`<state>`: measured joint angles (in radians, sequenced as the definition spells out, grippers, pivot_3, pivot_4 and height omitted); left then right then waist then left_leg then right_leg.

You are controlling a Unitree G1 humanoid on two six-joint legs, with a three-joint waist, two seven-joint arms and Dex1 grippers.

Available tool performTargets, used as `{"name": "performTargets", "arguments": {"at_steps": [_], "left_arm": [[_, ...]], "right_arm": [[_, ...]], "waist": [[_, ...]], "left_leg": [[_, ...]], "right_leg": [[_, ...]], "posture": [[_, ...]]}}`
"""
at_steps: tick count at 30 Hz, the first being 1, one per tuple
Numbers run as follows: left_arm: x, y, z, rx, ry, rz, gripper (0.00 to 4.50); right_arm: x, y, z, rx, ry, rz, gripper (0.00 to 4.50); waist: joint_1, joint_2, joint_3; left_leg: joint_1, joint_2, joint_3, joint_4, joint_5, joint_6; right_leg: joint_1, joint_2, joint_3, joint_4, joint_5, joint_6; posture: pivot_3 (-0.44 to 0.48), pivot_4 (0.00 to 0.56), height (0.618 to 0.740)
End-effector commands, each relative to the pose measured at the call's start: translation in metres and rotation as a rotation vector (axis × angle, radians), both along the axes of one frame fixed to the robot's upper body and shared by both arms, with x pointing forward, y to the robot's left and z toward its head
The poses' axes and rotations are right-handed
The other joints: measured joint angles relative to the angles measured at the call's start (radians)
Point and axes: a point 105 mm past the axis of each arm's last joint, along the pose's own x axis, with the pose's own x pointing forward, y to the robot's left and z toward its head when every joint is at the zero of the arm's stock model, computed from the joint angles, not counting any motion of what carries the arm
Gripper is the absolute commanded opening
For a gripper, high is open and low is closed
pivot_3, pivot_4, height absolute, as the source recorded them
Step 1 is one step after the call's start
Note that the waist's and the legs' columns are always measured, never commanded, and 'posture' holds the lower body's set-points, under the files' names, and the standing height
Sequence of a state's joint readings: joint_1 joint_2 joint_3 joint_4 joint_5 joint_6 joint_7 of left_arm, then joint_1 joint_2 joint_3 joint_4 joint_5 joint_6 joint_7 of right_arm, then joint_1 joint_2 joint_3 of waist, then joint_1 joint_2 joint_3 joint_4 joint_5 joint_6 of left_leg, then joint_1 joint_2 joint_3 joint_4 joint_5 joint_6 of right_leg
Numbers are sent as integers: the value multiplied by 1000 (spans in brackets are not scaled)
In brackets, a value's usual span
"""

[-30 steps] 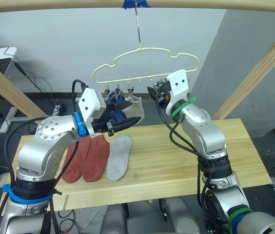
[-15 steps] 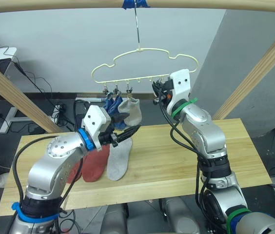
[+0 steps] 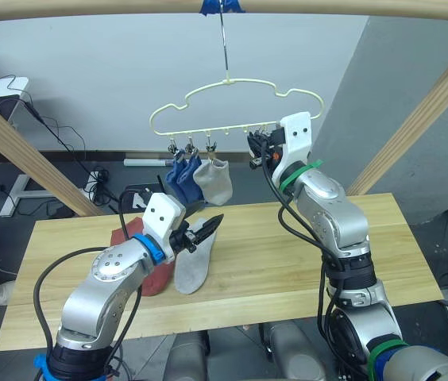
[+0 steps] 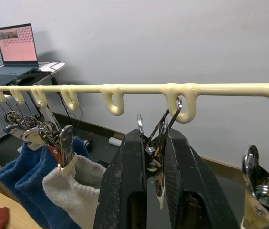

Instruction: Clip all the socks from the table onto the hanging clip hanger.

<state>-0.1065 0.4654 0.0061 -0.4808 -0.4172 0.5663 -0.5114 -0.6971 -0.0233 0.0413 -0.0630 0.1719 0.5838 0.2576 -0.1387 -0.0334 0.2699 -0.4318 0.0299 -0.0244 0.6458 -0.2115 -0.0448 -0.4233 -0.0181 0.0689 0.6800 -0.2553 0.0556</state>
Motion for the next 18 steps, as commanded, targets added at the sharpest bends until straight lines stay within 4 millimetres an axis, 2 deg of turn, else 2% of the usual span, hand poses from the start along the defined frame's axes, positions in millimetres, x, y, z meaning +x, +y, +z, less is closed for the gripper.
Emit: {"name": "performTargets", "arguments": {"at_steps": [1,3,4,6,9,10,13,18], "left_arm": [[-5,-1,-2,8,-10,3,2954],[-3,2,-9,5,0,43,2954],[0,4,-15,10,6,84,3118],[6,11,-30,58,20,190,3502],[14,15,-55,92,65,303,4371],[17,16,-63,88,83,337,4500],[26,17,-87,72,159,401,4500],[42,17,-106,71,220,448,4500]], "right_arm": [[-4,2,15,10,-56,17,152],[-5,2,14,5,-55,17,152],[-5,1,13,3,-54,17,152],[-6,1,13,-1,-52,18,152],[-6,0,12,-5,-48,19,152],[-7,0,12,-6,-46,20,152],[-8,1,11,-13,-39,28,152],[-10,2,9,-21,-27,35,152]], "waist": [[0,0,0],[0,0,0],[0,0,0],[0,0,0],[0,0,0],[0,0,0],[0,0,0],[0,0,0]], "left_leg": [[0,0,0,0,0,0],[0,0,0,0,0,0],[0,0,0,0,0,0],[0,0,0,0,0,0],[0,0,0,0,0,0],[0,0,0,0,0,0],[0,0,0,0,0,0],[0,0,0,0,0,0]], "right_leg": [[0,0,0,0,0,0],[0,0,0,0,0,0],[0,0,0,0,0,0],[0,0,0,0,0,0],[0,0,0,0,0,0],[0,0,0,0,0,0],[0,0,0,0,0,0],[0,0,0,0,0,0]], "posture": [[-143,221,740],[-142,224,740],[-143,225,740],[-150,231,740],[-151,233,740],[-155,237,740],[-165,245,740],[-174,258,740]]}}
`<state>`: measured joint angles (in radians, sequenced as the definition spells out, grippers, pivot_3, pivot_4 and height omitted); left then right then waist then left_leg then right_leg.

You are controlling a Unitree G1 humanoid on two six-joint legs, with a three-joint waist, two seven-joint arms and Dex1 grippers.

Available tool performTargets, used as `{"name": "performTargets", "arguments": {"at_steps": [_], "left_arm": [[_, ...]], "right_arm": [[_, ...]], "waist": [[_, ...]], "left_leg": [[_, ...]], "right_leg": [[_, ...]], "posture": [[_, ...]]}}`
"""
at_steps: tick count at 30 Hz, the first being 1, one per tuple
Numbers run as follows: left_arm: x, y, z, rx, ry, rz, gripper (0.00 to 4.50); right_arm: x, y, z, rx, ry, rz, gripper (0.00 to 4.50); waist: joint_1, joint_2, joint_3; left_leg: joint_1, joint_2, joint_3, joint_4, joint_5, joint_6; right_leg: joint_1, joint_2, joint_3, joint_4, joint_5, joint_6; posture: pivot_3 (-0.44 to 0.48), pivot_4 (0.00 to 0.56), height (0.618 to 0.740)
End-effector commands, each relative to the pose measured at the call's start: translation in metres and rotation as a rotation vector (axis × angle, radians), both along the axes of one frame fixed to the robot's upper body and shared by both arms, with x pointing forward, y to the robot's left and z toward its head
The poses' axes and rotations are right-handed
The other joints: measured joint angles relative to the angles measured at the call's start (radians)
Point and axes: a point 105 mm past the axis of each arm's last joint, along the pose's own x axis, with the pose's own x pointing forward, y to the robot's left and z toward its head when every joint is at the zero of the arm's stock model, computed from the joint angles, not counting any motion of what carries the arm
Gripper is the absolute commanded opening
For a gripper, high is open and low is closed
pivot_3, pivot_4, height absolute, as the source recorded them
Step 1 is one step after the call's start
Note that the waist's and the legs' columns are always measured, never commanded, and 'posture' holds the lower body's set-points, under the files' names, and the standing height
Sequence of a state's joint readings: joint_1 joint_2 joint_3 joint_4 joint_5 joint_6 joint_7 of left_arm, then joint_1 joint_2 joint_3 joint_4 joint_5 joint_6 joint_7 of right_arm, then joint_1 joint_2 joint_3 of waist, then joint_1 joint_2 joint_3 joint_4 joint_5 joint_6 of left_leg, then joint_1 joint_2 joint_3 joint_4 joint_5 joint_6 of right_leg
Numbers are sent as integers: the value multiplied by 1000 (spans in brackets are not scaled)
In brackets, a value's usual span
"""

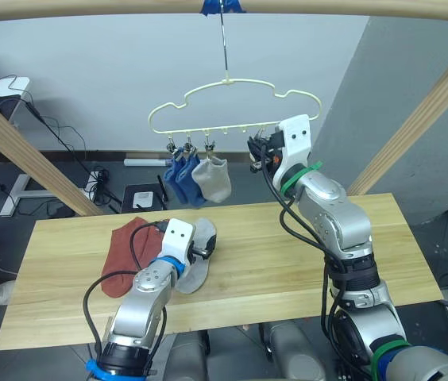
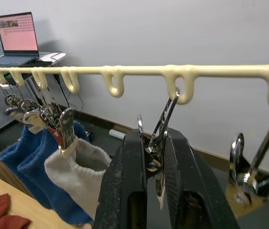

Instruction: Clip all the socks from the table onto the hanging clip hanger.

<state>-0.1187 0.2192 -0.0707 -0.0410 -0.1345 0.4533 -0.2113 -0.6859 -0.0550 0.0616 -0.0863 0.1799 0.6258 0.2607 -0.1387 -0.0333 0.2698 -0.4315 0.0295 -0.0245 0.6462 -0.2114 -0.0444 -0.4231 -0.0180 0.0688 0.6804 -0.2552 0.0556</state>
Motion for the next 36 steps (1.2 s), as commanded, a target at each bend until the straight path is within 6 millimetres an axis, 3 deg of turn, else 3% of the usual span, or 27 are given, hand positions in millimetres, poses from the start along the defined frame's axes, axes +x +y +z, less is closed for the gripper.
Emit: {"name": "performTargets", "arguments": {"at_steps": [1,13,16,26,30,36], "left_arm": [[11,1,-1,-1,-12,34,4500],[15,1,-28,57,97,45,4500],[14,0,-30,78,106,36,3950],[12,3,-32,148,92,6,1119],[13,-16,-18,183,-19,-102,43],[16,-64,38,235,-344,-315,0]], "right_arm": [[-9,4,14,18,-49,32,152],[-11,8,12,21,-33,38,152],[-12,8,12,23,-32,37,152],[-12,8,12,25,-30,33,152],[-12,8,12,26,-31,32,152],[-14,7,15,42,-30,38,152]], "waist": [[0,0,0],[-2,0,0],[-2,0,0],[-2,0,0],[-3,0,0],[-2,0,0]], "left_leg": [[0,0,0,0,0,0],[0,0,0,0,0,0],[1,0,0,0,0,0],[1,0,0,0,0,0],[1,0,0,0,0,0],[0,0,0,-1,0,0]], "right_leg": [[0,0,0,0,0,0],[0,0,0,0,0,0],[1,0,0,0,0,0],[1,0,0,-1,0,0],[1,0,0,-1,0,0],[0,0,0,-2,0,0]], "posture": [[-179,260,740],[-191,263,740],[-193,263,740],[-198,261,740],[-200,260,740],[-212,264,740]]}}
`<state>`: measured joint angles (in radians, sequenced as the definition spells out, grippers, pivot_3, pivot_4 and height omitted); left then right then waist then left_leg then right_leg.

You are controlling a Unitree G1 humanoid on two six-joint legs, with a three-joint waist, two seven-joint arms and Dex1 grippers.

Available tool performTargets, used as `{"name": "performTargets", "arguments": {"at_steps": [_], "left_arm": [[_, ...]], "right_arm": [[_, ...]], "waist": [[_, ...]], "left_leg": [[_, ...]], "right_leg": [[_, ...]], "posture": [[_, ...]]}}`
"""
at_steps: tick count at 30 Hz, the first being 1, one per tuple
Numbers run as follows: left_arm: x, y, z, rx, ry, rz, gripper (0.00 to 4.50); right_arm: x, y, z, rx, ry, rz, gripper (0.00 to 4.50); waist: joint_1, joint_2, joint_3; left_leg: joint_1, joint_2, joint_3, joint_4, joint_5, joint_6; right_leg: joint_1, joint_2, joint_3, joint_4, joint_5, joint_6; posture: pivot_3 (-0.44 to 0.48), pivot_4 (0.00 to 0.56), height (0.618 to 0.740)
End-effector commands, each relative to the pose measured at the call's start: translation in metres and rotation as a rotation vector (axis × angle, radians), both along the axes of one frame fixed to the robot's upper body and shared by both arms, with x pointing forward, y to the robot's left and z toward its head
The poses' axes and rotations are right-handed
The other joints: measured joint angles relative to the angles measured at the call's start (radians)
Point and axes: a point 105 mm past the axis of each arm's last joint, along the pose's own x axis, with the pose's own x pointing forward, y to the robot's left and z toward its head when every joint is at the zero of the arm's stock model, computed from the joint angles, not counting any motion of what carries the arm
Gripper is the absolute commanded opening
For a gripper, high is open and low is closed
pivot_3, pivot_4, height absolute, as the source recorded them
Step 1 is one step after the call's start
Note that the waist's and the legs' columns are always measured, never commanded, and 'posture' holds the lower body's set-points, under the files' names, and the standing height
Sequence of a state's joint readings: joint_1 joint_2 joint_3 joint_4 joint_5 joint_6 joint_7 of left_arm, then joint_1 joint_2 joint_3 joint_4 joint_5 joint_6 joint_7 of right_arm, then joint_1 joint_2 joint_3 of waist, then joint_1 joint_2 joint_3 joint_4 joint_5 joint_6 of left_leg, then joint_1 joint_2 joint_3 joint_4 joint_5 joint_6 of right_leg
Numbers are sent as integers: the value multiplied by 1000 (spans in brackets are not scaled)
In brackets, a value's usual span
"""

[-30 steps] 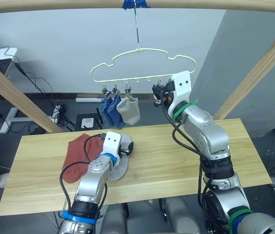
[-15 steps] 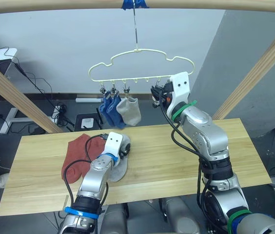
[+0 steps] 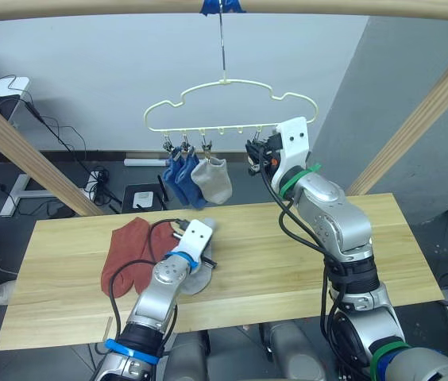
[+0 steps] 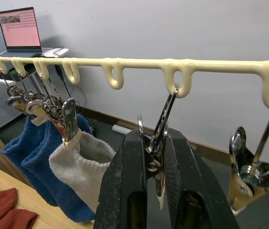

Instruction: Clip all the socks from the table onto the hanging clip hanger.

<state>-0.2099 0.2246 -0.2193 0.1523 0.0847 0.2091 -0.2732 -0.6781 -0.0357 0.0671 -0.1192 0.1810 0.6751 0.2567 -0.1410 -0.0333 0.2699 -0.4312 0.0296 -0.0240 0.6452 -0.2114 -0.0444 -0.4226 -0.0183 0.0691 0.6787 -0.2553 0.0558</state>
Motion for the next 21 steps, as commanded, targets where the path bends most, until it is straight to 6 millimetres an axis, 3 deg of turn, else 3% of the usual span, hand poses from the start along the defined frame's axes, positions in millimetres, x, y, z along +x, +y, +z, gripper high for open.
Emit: {"name": "performTargets", "arguments": {"at_steps": [1,10,21], "left_arm": [[5,-34,54,-4,-246,-145,0],[21,-59,85,12,-378,-202,0],[26,-67,109,-12,-472,-242,0]], "right_arm": [[-10,2,18,44,-55,27,152],[-15,6,21,68,-38,67,152],[-17,5,17,63,-22,73,152]], "waist": [[1,0,0],[-6,0,0],[-5,0,0]], "left_leg": [[0,0,0,0,0,0],[0,0,0,-1,0,0],[0,0,0,-1,0,0]], "right_leg": [[0,0,0,0,0,0],[0,1,0,0,0,0],[0,0,0,-1,0,0]], "posture": [[-212,264,740],[-217,274,740],[-220,278,740]]}}
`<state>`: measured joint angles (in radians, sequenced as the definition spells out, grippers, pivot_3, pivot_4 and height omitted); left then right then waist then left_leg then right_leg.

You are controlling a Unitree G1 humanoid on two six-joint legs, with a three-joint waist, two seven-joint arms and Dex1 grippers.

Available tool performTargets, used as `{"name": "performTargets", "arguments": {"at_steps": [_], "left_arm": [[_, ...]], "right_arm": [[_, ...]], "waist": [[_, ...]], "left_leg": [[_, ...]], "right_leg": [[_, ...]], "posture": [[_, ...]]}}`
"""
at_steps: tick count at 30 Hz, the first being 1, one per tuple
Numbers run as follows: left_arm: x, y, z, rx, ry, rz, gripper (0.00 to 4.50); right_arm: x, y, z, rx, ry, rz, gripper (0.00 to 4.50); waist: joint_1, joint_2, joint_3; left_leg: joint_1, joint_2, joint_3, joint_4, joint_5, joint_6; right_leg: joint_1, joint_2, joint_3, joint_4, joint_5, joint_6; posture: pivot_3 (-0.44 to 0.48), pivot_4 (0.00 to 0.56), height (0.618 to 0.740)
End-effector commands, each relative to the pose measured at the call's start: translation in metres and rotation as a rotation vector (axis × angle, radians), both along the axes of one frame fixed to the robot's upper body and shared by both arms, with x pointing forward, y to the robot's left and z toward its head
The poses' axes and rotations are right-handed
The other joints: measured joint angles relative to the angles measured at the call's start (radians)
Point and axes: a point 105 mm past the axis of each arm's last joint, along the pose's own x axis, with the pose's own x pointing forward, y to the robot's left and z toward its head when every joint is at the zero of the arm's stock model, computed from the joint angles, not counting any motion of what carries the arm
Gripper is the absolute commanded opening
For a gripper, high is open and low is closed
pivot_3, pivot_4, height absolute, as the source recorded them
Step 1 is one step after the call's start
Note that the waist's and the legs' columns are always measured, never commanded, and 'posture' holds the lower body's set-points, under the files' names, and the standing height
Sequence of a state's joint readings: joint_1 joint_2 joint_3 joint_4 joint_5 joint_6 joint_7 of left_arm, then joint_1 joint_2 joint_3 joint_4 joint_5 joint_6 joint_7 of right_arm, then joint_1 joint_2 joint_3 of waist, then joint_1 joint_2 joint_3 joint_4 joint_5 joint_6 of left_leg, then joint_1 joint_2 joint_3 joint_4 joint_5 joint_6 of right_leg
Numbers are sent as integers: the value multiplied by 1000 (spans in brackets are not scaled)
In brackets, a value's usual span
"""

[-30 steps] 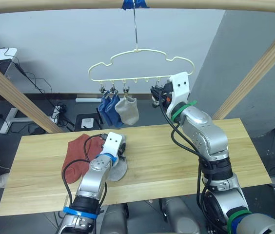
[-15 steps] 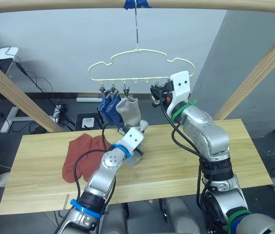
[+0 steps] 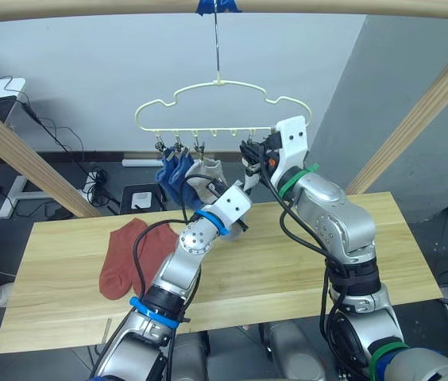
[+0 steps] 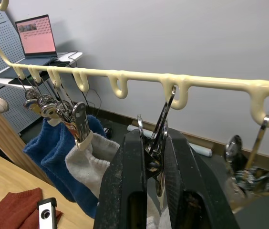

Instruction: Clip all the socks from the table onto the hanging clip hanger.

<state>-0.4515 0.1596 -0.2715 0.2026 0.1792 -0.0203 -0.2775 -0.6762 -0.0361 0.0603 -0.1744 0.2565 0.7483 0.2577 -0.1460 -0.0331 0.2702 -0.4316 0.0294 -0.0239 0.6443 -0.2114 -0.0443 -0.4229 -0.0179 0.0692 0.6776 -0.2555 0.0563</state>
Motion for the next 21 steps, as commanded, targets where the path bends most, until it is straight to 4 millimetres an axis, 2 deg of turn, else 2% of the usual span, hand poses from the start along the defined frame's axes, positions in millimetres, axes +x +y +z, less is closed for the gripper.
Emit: {"name": "performTargets", "arguments": {"at_steps": [1,12,21], "left_arm": [[-5,-5,17,-12,-78,-43,0],[-10,5,17,-33,-110,-42,0],[-11,-2,23,-61,-123,-76,0]], "right_arm": [[-8,0,13,24,-55,14,152],[-6,-2,11,14,-56,7,152],[-6,-2,9,11,-48,9,152]], "waist": [[0,0,0],[0,0,0],[0,0,0]], "left_leg": [[0,0,0,0,0,0],[0,0,0,0,0,0],[0,0,0,0,0,0]], "right_leg": [[0,0,0,0,0,0],[0,0,0,0,0,0],[0,0,0,-1,0,0]], "posture": [[-220,278,740],[-219,278,740],[-218,278,740]]}}
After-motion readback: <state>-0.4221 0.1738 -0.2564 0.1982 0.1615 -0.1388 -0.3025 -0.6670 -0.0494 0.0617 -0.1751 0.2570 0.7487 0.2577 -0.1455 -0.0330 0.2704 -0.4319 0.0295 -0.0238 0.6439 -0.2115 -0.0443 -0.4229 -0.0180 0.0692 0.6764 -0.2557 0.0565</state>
